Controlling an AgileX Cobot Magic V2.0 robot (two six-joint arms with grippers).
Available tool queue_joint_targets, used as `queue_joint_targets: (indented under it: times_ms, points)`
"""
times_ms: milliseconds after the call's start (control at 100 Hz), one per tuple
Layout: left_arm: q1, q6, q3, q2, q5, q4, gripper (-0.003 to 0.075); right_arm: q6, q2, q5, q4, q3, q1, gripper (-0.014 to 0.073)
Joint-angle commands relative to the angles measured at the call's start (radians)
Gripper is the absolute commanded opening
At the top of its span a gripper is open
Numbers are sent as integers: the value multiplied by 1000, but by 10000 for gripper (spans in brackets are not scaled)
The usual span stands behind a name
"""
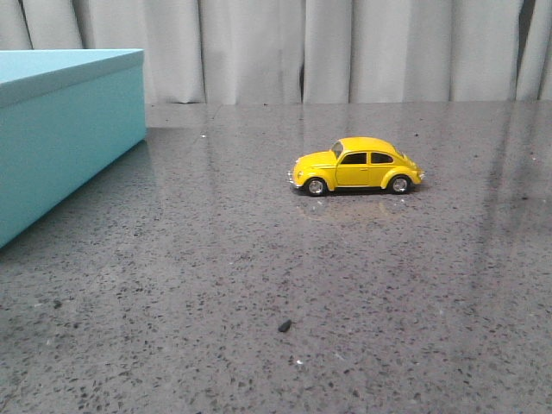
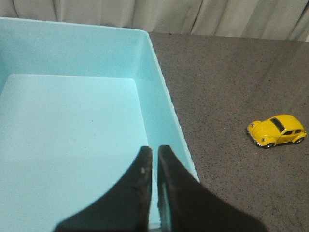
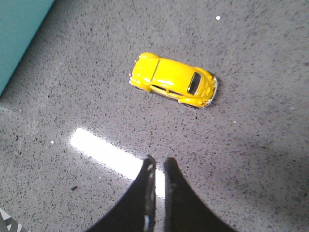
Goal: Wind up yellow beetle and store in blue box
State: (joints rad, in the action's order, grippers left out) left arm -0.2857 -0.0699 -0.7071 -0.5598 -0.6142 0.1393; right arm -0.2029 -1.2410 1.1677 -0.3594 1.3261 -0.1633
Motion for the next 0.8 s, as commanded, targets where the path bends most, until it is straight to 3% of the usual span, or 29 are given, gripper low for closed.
queue_joint_targets:
  times_ms: [0,80,260,510,790]
  points:
    - [-8,2,-35,-8,64,16,-18,2,-9,-33,-12,40,-20,-43]
    - [-11,2,-35,-9,64,19,-18,14,-40,-3,21,72,-57,-43]
    - [-62,19,-35,-39,64,19,-19,184,-148,131,289,206,-174,-43]
    - [-81,19,-35,-61,66,19,-19,184,-174,24,144,264,-180,-43]
    - [-81,19,-35,-61,66,19,-19,171,-279,61,78,264,-180,-43]
